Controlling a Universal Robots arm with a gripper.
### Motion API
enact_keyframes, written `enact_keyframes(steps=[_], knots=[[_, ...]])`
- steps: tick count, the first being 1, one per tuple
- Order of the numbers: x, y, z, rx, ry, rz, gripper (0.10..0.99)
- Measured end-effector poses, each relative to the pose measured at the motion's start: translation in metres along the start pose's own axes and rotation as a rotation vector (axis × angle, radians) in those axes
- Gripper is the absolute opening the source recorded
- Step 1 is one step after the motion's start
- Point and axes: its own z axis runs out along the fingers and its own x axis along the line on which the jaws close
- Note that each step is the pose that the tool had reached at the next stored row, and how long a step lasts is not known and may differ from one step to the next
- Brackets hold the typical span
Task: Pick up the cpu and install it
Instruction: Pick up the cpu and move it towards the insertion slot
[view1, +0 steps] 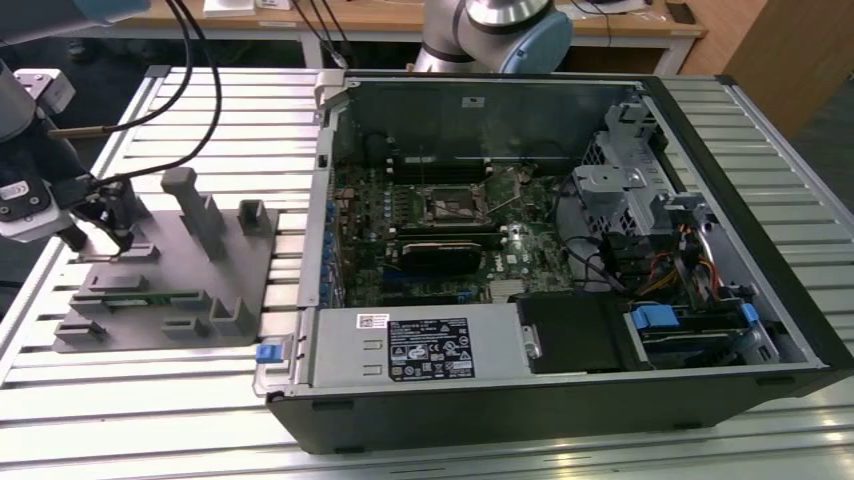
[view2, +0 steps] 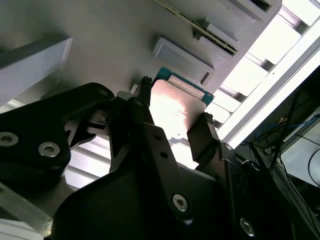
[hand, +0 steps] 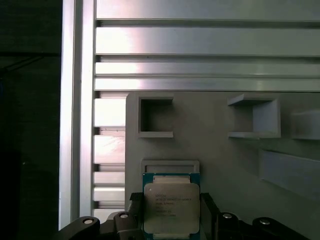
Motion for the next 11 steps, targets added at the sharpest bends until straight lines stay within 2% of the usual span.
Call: enact_keyframes(steps=[11], knots=[[0.0,0.0003,-0.0038,0.0,0.0001,0.0,0.541]])
